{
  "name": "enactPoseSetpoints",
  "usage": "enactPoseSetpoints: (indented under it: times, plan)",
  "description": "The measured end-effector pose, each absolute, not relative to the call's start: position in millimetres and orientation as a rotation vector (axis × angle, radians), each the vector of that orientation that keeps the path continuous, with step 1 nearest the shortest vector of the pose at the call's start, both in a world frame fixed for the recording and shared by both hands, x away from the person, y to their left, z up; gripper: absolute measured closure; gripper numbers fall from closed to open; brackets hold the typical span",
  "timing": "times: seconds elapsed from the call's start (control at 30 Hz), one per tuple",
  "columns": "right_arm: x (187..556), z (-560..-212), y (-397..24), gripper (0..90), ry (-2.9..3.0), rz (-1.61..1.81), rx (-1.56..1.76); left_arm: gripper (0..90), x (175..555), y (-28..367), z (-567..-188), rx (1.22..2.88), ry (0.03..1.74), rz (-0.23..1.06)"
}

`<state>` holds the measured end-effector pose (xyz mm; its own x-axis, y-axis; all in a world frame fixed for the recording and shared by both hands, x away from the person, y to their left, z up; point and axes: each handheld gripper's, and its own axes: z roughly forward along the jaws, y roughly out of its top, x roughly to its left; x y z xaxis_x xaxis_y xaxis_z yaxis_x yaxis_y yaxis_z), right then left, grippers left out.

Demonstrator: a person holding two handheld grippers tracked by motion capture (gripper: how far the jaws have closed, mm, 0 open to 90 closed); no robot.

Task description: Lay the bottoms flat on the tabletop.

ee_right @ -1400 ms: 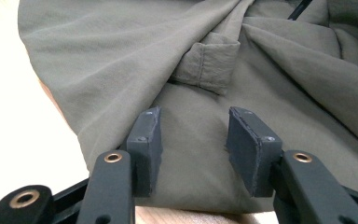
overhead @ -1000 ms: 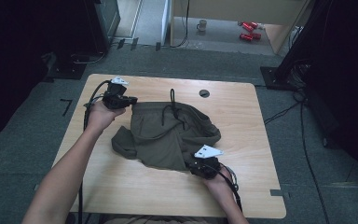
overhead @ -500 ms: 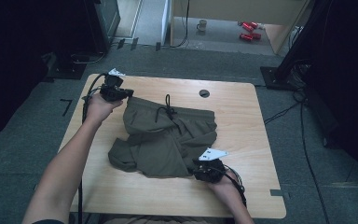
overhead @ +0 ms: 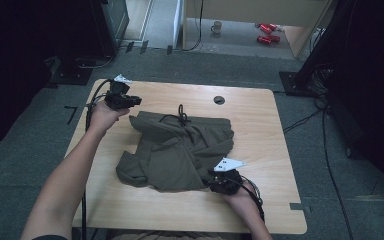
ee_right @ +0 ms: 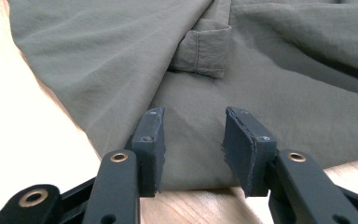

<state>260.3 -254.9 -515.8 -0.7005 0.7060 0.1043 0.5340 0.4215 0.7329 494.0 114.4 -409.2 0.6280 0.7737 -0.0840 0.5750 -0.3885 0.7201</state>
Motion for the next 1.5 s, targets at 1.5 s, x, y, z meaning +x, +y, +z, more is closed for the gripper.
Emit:
enactPoseSetpoints:
  times: [1.5]
  plan:
    - [283.0,-517.7,-276.5,61.8,2.264,1.097,1.298,62.8,357.9,89.9,-435.3,2.185,0.818,0.319]
